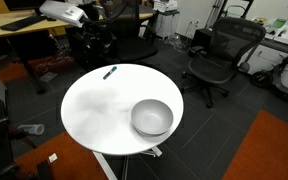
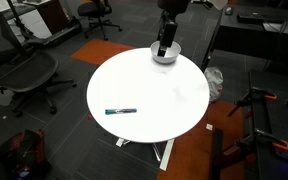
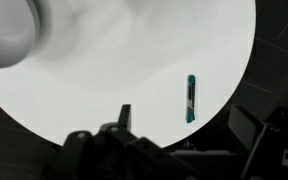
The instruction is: Place the marker inside the grey bowl
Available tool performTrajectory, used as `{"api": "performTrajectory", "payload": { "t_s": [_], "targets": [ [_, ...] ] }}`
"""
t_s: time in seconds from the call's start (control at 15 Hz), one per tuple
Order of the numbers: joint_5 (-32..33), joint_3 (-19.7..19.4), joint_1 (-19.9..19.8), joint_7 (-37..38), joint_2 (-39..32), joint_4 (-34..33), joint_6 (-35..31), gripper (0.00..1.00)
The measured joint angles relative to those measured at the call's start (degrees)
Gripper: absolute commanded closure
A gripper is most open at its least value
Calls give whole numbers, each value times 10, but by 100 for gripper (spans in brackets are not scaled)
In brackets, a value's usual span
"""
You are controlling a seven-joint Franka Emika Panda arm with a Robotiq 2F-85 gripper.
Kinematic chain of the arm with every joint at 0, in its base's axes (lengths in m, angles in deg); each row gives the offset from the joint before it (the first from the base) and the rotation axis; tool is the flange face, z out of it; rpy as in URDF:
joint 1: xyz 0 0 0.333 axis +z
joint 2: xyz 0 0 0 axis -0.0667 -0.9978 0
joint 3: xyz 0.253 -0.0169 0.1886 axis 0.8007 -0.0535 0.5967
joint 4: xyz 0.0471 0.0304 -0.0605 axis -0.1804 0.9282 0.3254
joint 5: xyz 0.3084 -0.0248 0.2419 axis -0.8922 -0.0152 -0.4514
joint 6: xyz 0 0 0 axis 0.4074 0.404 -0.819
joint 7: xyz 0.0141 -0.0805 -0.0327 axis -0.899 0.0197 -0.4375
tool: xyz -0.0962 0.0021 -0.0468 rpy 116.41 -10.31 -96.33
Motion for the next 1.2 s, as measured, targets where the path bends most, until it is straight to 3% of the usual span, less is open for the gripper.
{"api": "performTrajectory", "payload": {
  "t_s": [0.67,1.2],
  "targets": [
    [24,61,0,1,-117,-88,0,0],
    [98,64,24,44,-191,-142,-22,0]
  ]
}}
